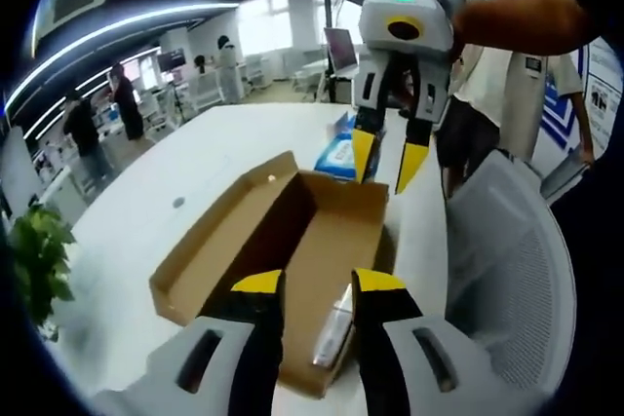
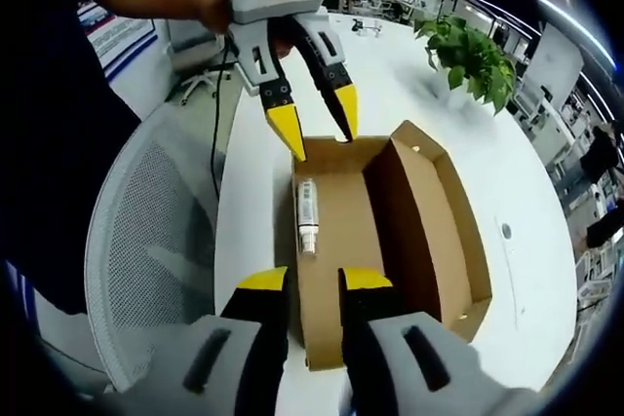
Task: Operate the shoe box by opening the lid, removing the specified soft item, and placing it in the target area until the item is outside and the box remains undamaged.
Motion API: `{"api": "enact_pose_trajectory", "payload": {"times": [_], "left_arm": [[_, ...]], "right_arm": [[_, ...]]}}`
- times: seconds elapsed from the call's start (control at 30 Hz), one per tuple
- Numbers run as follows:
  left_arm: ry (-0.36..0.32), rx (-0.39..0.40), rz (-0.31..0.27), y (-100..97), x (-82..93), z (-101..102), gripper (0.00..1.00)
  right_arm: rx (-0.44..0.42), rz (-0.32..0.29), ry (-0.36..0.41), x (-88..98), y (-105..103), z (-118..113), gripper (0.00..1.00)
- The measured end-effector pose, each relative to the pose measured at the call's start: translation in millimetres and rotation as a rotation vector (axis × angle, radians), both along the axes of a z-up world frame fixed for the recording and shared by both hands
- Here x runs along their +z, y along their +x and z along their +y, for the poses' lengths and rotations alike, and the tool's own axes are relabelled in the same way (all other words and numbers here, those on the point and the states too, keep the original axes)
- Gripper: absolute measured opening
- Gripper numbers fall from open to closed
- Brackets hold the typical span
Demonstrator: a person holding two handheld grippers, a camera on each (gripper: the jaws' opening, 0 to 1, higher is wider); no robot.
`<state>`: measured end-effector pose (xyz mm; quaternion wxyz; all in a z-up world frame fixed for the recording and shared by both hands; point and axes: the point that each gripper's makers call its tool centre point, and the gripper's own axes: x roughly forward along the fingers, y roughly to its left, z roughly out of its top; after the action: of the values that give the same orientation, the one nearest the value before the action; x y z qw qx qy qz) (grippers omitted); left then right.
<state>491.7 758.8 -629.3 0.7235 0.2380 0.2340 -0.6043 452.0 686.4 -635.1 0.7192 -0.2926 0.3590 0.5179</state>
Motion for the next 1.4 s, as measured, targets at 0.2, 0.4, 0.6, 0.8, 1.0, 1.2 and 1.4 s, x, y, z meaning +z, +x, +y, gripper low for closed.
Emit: {"api": "enact_pose_trajectory", "payload": {"times": [0.2,0.4,0.6,0.8,1.0,1.2,1.4], "left_arm": [[0.023,-0.030,0.037,5.4,-14.1,3,0.24],[0.048,-0.053,0.070,10.6,-29.6,6,0.24],[0.071,-0.074,0.103,11.2,-44.3,11,0.25],[0.091,-0.101,0.130,12.5,-56.7,16,0.25],[0.113,-0.132,0.152,13.1,-67.3,17,0.25],[0.154,-0.187,0.177,8.1,-80.4,19,0.25],[0.178,-0.229,0.235,2.5,-93.3,20,0.24]], "right_arm": [[0.007,0.017,0.007,-9.7,9,7,0.17],[0.016,0.042,0.011,-22.0,16,15,0.17],[0.031,0.066,0.013,-33.5,23,22,0.17],[0.047,0.082,0.001,-43.2,30,28,0.17],[0.069,0.103,-0.006,-53.8,34,35,0.17],[0.090,0.137,-0.015,-69.8,33,41,0.16],[0.101,0.167,-0.018,-82.9,32,46,0.16]]}}
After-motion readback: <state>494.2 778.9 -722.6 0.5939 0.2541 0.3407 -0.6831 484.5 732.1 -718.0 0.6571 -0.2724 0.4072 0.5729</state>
